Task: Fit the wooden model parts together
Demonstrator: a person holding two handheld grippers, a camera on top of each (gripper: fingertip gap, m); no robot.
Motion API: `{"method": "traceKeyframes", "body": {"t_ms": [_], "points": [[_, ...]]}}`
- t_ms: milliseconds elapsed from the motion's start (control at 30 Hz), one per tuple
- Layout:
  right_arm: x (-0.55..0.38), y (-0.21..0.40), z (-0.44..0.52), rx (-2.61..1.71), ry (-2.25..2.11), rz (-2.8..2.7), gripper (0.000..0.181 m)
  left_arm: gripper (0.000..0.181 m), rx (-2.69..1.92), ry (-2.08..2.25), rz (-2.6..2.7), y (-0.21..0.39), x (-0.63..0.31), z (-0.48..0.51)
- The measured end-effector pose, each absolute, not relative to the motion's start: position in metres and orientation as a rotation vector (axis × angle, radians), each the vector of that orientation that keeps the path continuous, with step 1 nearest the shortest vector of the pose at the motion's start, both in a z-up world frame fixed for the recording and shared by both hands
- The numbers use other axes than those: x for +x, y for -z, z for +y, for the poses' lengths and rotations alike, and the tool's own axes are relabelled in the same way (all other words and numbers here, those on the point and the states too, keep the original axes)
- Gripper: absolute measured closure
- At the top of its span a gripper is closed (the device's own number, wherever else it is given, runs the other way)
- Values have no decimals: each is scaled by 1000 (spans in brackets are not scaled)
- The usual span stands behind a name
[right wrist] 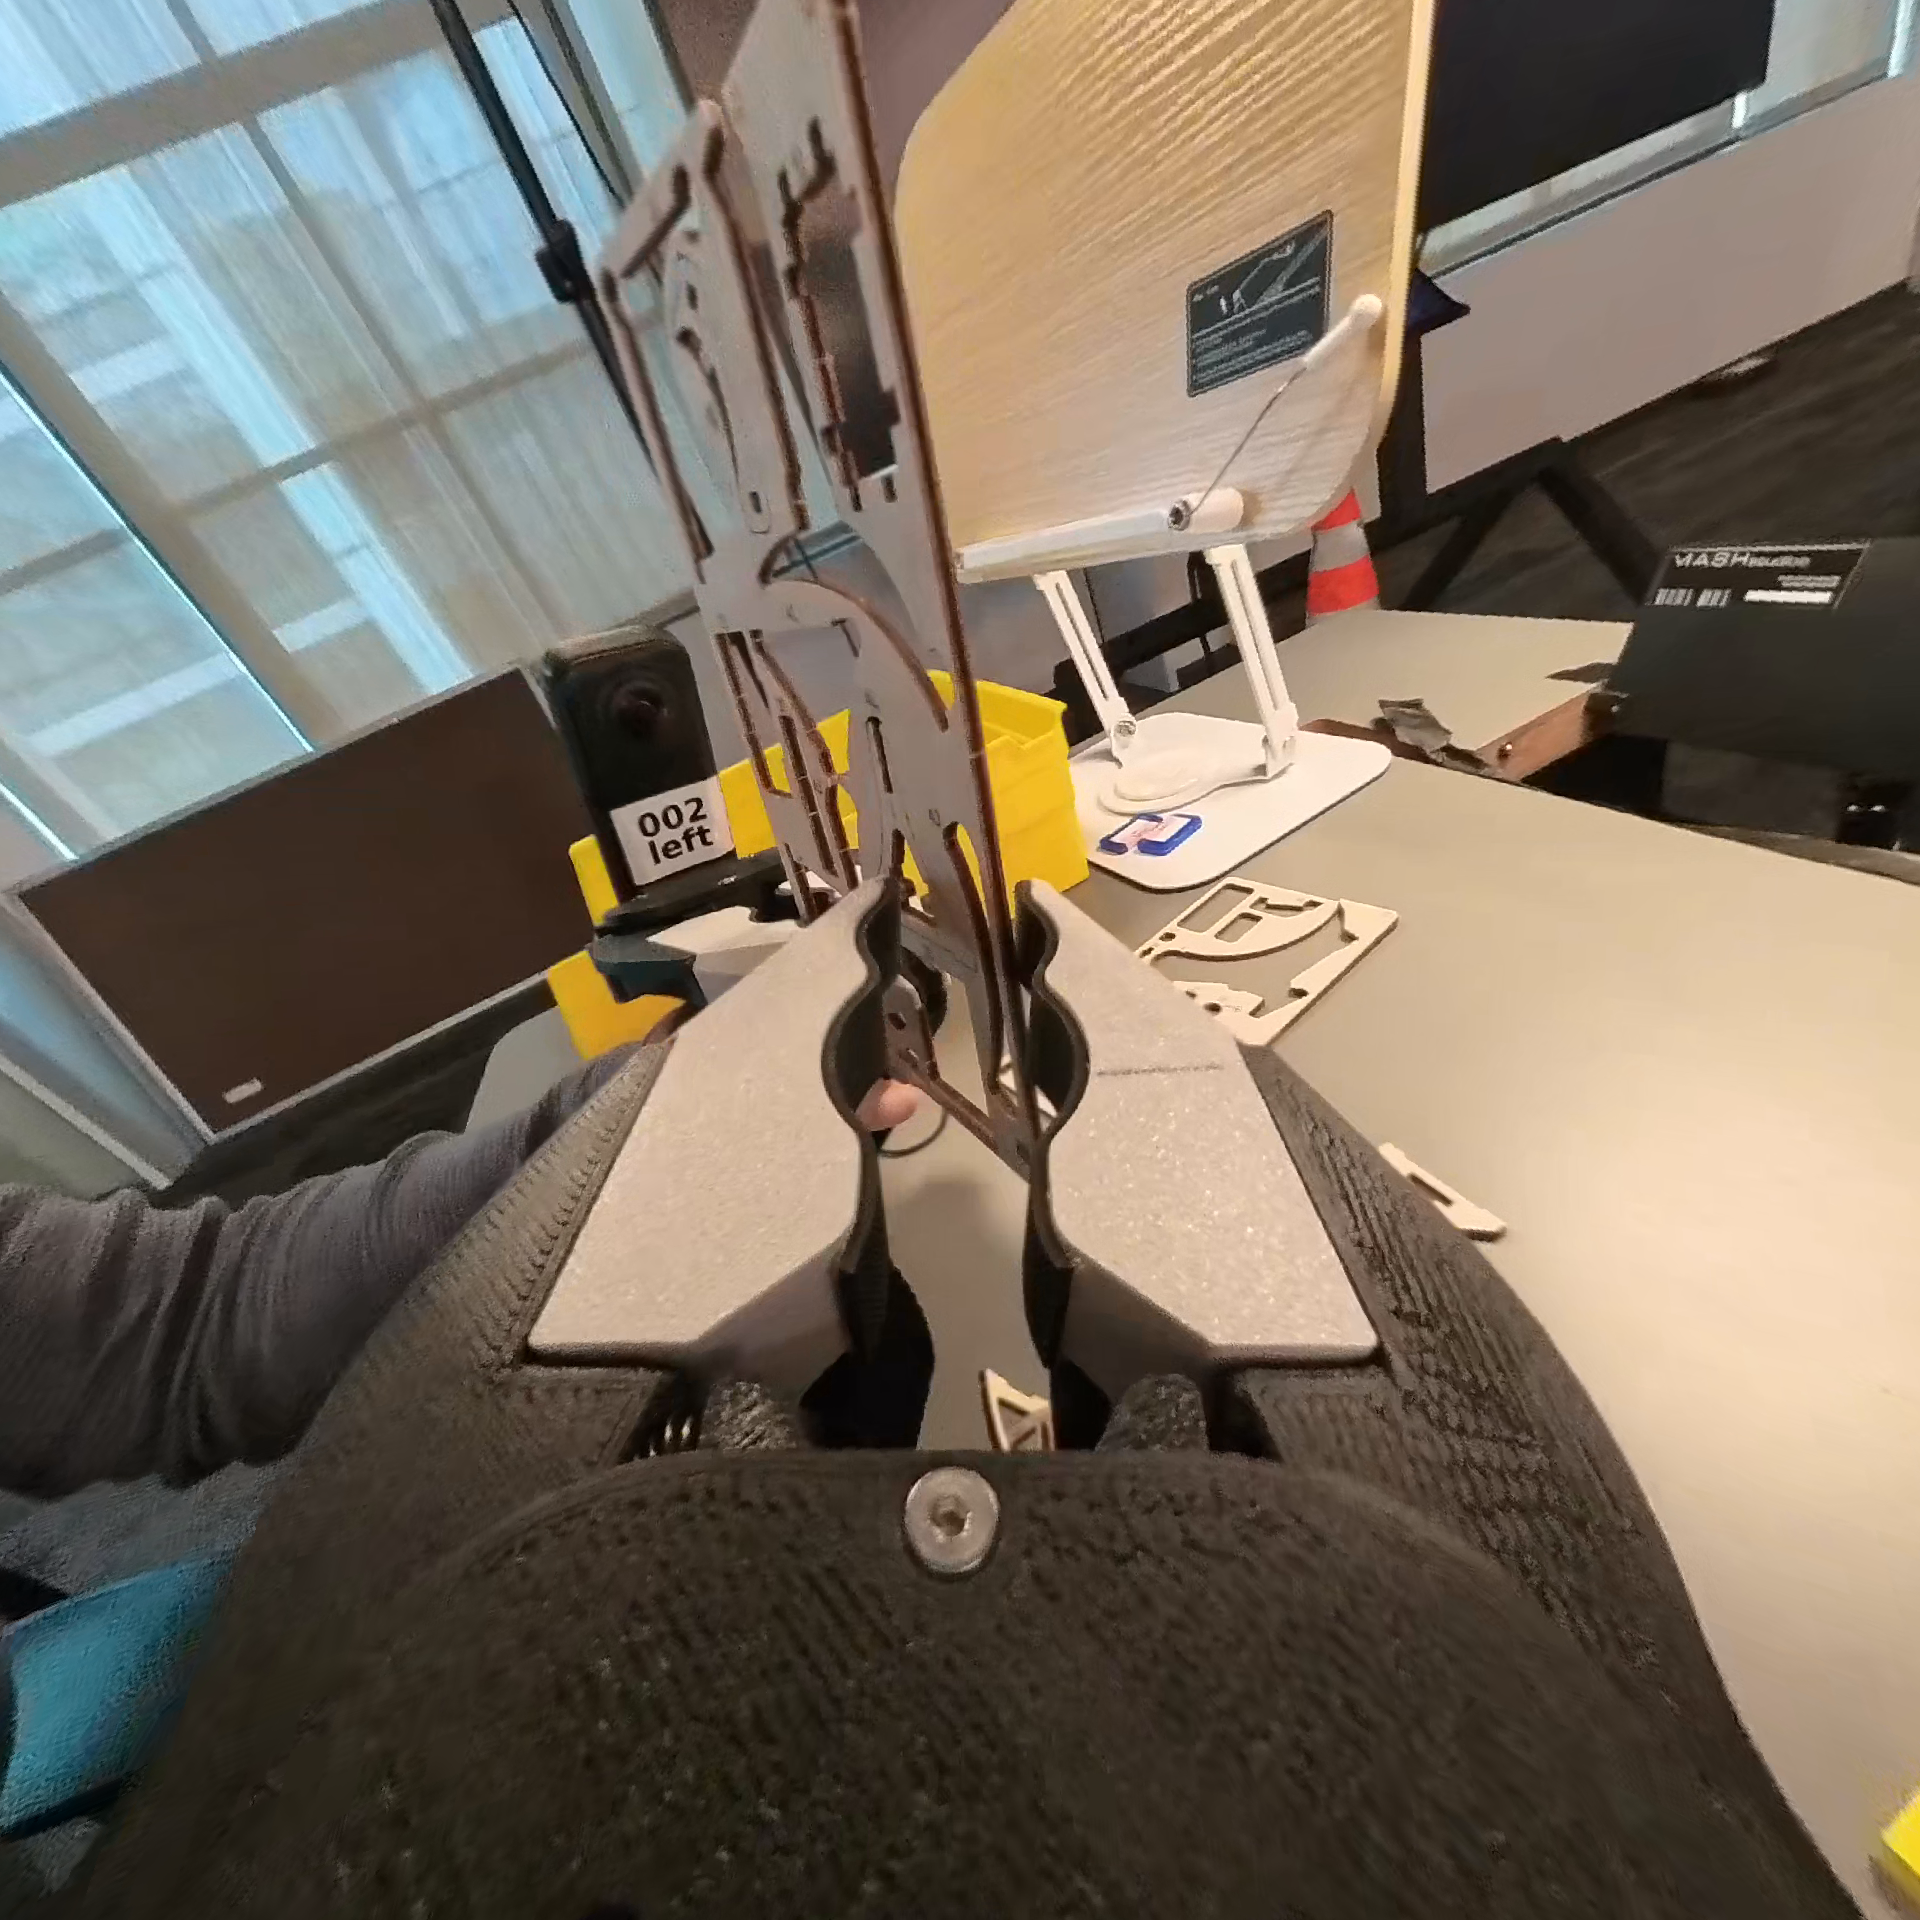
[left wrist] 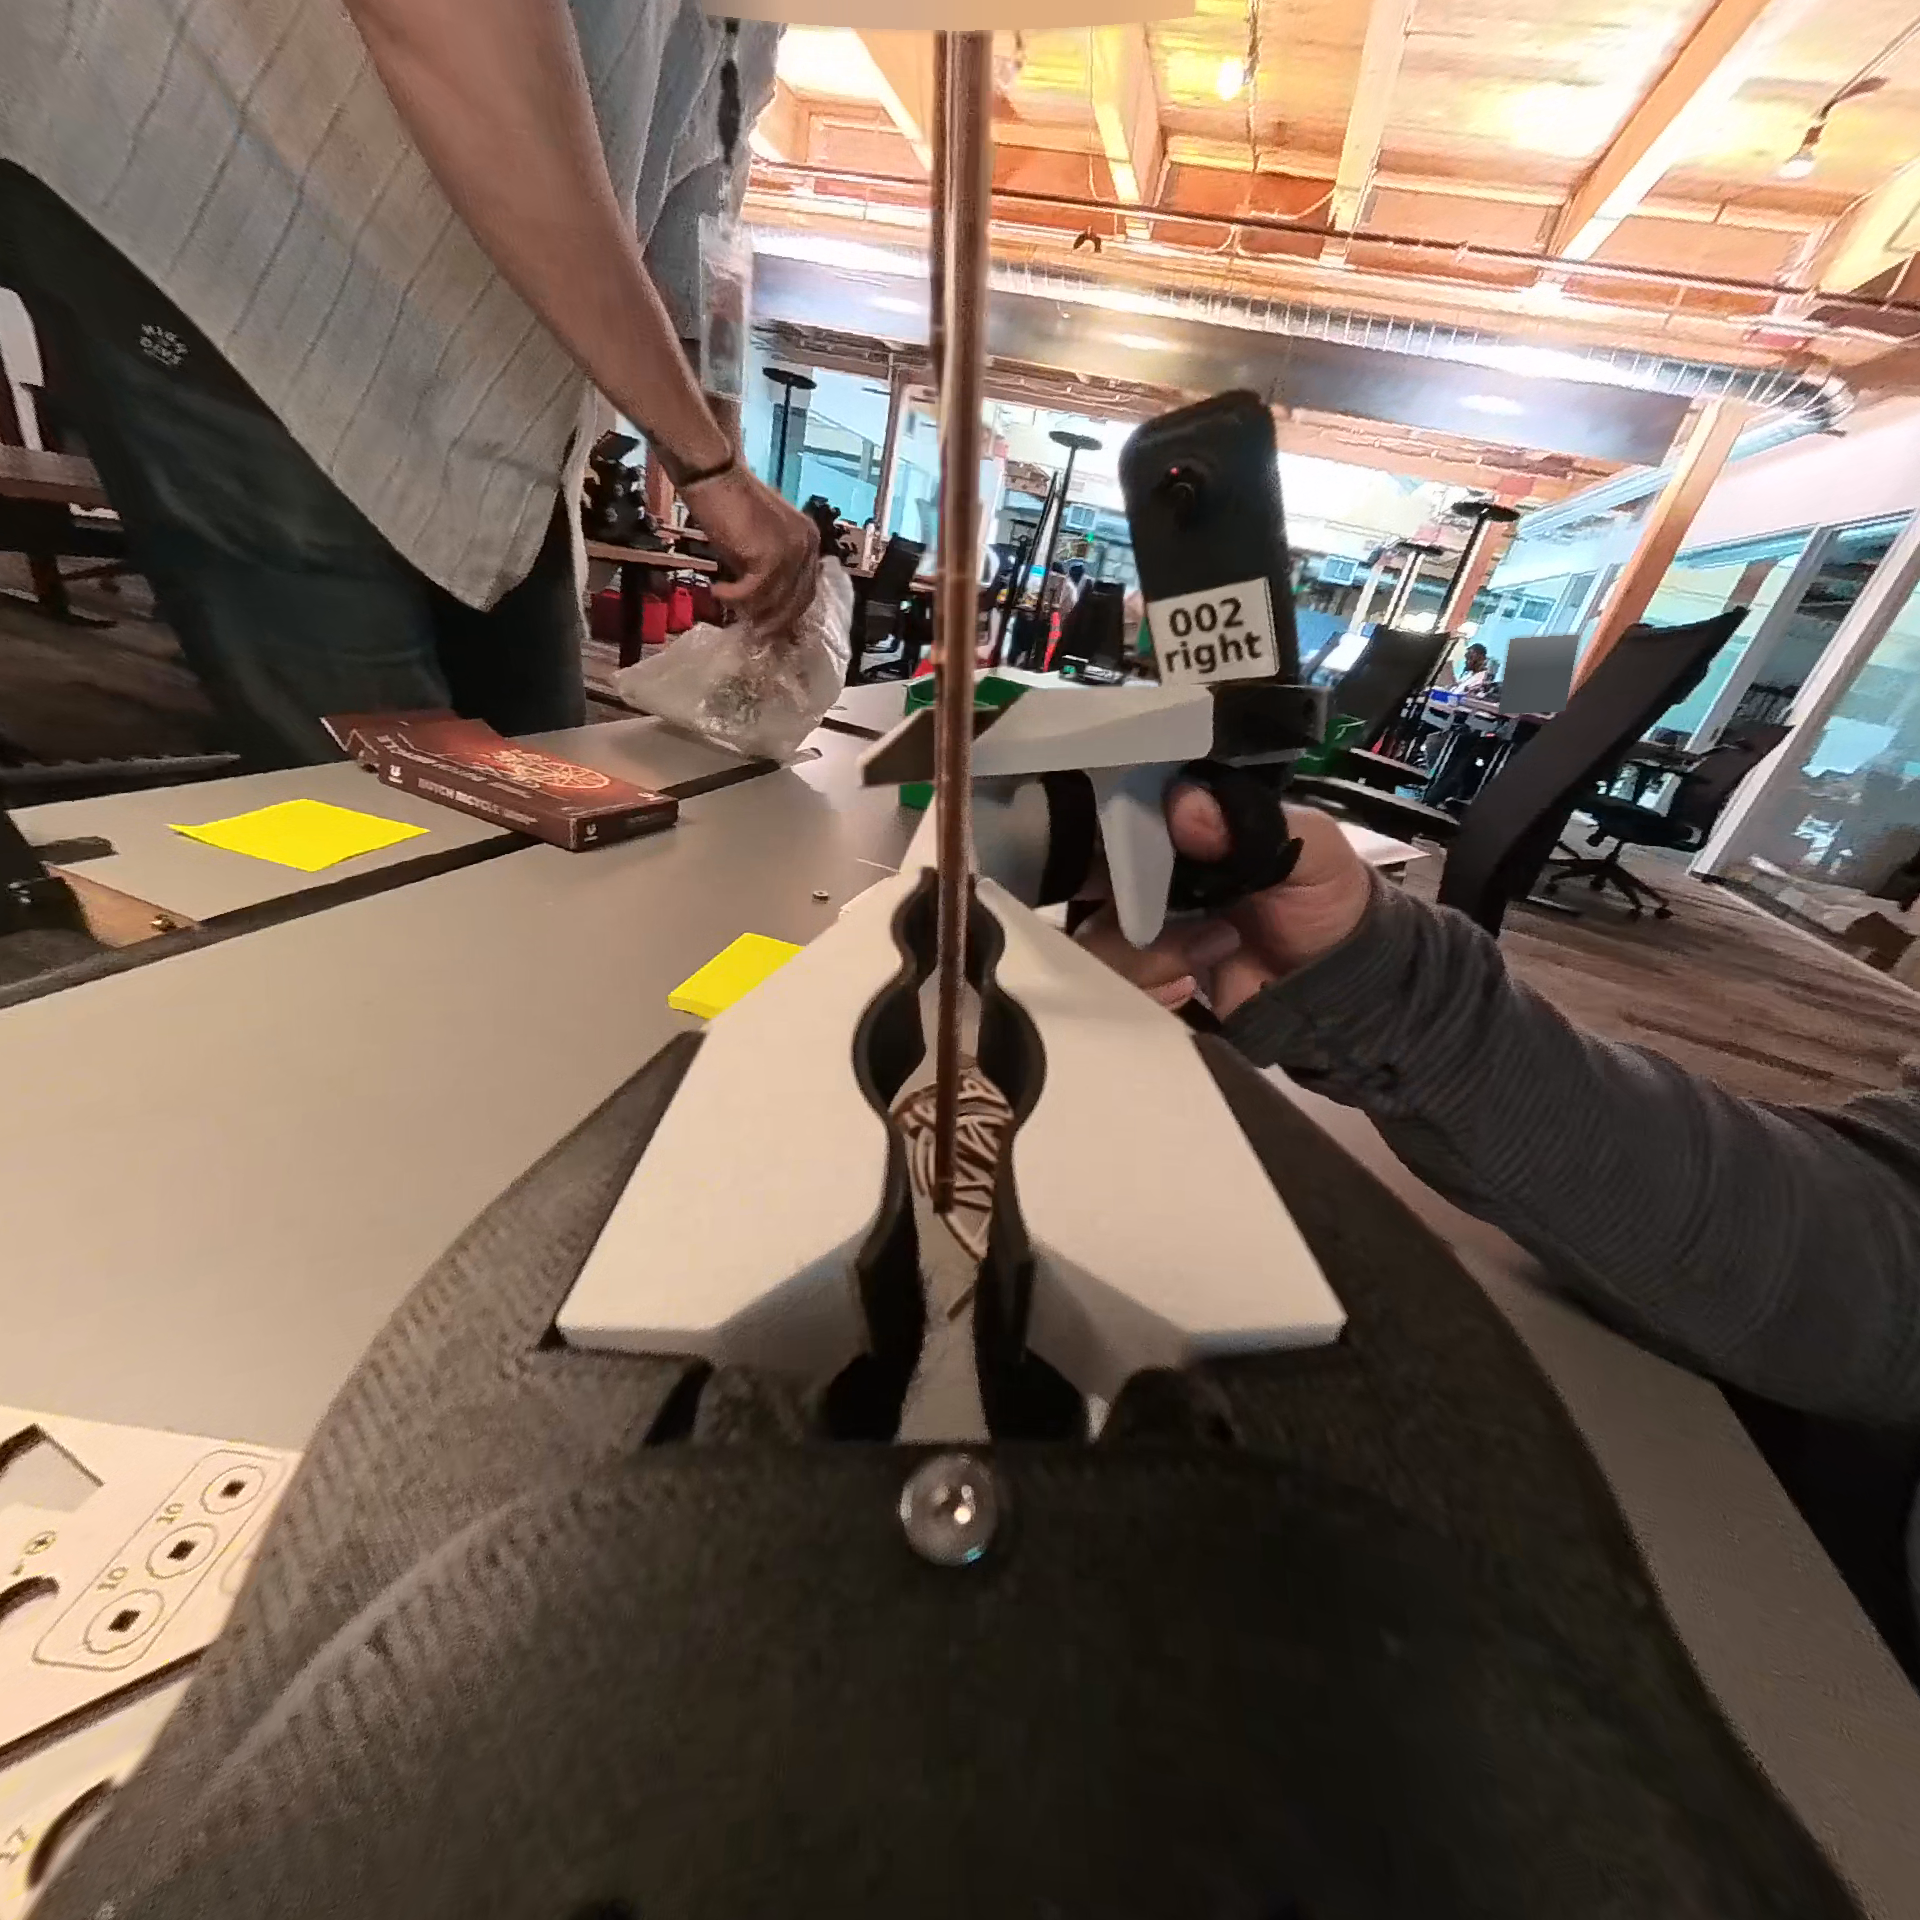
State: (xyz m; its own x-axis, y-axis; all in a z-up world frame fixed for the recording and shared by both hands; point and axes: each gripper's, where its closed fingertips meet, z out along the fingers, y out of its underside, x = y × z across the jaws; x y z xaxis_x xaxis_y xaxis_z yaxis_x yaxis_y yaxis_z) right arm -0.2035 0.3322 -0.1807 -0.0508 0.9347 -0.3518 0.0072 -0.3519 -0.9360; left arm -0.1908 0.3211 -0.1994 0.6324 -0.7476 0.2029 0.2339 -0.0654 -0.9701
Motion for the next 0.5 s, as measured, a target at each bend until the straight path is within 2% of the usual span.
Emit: {"method": "traceKeyframes", "body": {"t_ms": [333, 500], "points": [[-194, 181, 337, -1427, -1581, -1039, 163, 180, -1379, 1026, 380, 194, -199, 319], [-195, 179, 333, -1406, -1674, -1023, 177, 180, -1381, 1081, 390, 195, -194, 318]]}}
